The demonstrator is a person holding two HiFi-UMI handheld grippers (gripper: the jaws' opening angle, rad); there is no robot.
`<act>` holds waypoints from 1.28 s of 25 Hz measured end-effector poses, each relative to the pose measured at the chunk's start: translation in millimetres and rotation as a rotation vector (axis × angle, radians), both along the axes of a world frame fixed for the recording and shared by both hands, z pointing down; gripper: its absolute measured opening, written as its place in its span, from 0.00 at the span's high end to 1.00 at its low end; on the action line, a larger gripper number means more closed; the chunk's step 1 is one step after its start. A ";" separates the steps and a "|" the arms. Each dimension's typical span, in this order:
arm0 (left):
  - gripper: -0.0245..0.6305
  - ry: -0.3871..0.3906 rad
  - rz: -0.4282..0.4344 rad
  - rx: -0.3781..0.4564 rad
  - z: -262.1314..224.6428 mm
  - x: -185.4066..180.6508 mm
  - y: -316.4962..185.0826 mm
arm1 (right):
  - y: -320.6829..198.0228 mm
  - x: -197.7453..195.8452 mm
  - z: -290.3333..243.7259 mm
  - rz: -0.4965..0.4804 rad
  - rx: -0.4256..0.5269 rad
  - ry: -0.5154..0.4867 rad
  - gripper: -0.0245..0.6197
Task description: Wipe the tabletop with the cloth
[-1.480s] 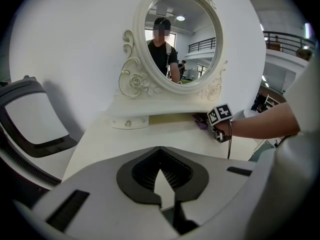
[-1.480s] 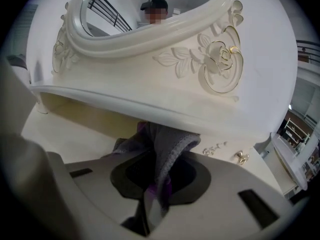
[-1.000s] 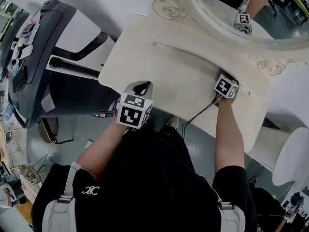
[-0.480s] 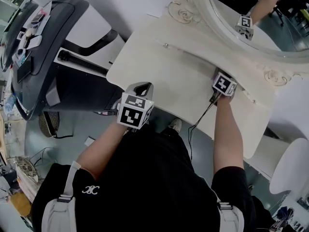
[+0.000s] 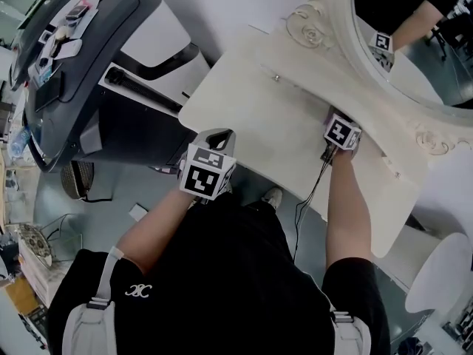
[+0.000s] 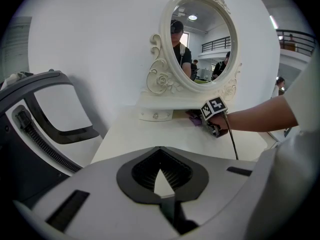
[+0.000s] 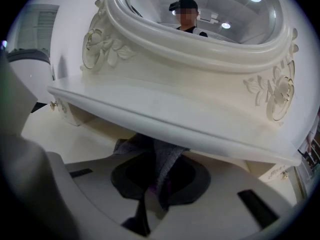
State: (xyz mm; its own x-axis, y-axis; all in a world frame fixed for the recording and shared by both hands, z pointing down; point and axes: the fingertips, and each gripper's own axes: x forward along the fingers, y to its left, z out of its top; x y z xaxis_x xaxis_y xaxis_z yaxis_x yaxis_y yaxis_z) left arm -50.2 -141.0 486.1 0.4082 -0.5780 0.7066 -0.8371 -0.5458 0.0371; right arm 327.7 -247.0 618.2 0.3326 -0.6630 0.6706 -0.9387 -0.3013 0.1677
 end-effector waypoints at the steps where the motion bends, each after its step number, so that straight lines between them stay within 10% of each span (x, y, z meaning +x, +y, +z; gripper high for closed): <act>1: 0.96 -0.002 -0.006 -0.002 0.9 -4.8 -0.4 | -4.2 -6.5 -0.4 -0.015 0.002 0.001 0.88; 32: 0.96 0.028 -0.062 0.015 -1.7 -16.1 -6.5 | -18.3 -137.5 -1.1 -0.447 -0.120 -0.083 0.87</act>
